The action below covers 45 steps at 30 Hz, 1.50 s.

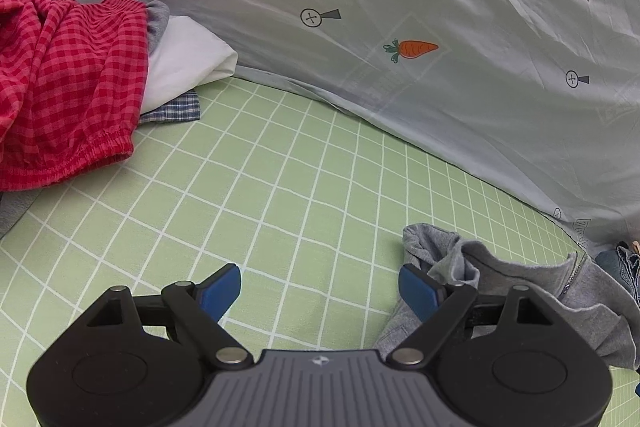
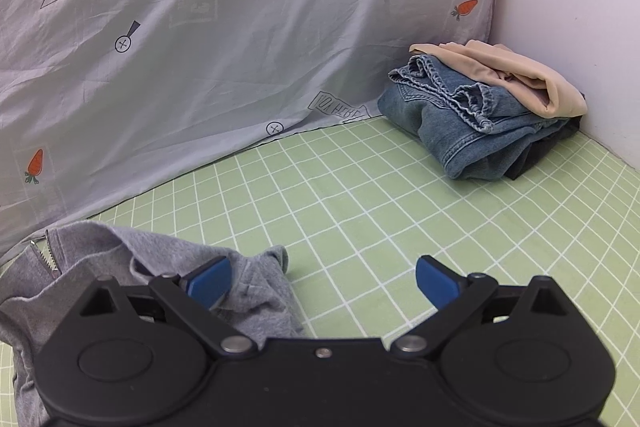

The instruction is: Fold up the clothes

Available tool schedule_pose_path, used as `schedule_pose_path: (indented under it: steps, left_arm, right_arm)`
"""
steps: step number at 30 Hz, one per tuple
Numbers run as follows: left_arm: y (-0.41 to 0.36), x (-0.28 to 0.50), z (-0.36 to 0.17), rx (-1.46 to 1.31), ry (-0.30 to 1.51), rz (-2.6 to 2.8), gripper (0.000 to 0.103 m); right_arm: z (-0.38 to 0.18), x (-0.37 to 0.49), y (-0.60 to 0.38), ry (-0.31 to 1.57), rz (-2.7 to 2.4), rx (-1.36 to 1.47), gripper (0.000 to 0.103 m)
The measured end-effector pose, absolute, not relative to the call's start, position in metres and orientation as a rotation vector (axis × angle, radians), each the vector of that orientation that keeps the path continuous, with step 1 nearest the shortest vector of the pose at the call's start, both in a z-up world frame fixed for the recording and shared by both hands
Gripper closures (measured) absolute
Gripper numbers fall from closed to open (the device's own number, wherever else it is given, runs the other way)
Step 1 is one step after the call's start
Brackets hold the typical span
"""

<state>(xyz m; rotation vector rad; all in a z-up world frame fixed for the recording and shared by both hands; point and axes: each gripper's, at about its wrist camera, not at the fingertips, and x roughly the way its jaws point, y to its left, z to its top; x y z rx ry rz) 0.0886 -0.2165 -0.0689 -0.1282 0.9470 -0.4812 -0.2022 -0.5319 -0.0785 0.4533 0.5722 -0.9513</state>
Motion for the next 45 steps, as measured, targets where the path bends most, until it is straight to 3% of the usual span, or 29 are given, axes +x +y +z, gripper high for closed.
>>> schedule_pose_path:
  steps: [17,25,34,45]
  left_arm:
    - [-0.302,0.046,-0.101,0.120,1.023,-0.685,0.013]
    - [-0.306,0.095,-0.103,0.163,0.982,-0.536,0.013]
    - [-0.292,0.142,-0.093,0.076,0.991,-0.468,0.012]
    - [-0.304,0.088,-0.135,0.043,1.168,-0.780,0.006]
  right_arm:
    - [-0.120,-0.152,-0.505,0.758,-0.735,0.309,0.002]
    - [-0.124,-0.134,-0.552,0.748,-0.798,0.250,0.001]
    - [-0.122,-0.142,-0.607,0.704,-0.865,0.450,0.000]
    - [-0.157,-0.147,-0.578,0.745,-0.527,0.709,0.000]
